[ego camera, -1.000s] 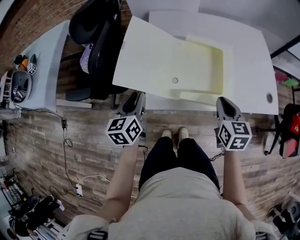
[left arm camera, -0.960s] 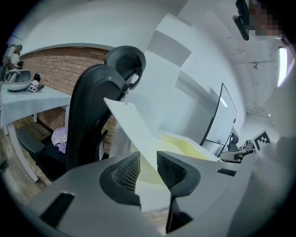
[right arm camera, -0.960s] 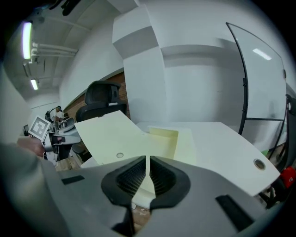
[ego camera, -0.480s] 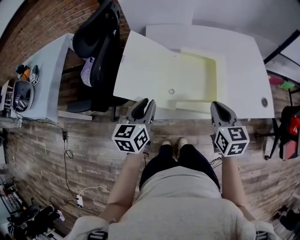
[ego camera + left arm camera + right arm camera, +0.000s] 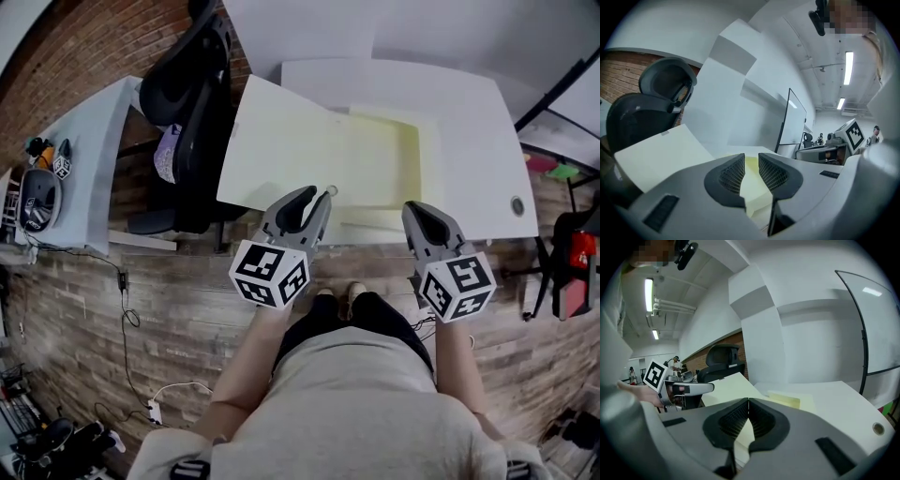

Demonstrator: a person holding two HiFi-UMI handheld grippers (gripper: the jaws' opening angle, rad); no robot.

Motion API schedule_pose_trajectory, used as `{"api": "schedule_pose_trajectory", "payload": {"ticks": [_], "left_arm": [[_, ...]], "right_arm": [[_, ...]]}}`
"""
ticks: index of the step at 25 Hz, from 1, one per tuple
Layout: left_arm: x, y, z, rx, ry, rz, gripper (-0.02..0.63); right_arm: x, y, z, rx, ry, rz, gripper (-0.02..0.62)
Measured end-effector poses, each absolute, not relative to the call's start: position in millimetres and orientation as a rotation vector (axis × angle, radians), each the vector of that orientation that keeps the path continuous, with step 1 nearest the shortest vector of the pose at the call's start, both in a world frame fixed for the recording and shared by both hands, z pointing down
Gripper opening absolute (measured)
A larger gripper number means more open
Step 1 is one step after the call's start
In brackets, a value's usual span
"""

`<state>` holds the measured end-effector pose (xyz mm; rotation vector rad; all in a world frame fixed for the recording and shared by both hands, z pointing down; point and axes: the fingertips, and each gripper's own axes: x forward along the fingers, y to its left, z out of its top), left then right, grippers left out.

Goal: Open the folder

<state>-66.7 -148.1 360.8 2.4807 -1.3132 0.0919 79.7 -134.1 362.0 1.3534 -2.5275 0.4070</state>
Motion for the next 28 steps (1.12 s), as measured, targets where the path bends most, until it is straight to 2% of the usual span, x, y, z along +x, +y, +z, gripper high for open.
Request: {"api": "schedule_pose_trajectory", "payload": {"ticks": [14,22,28], "left_arm": [[11.9,-138.7,338.0,2.702,-1.076,0.186,0.048],[29.9,-129.4,349.3,2.742,-1.010,0.260,0.031],[32.6,-128.1,350.8,2.694,-0.967,0.206,0.026]], "right_arm": [[69.4,-125.1,335.3,1.333,-2.641,0.326,0.021],[64.1,-120.9,338.1,1.301,-2.667,0.314,0.021],[64.0,-120.7,350.7,1.293,-2.642,0.341,0.021]]}}
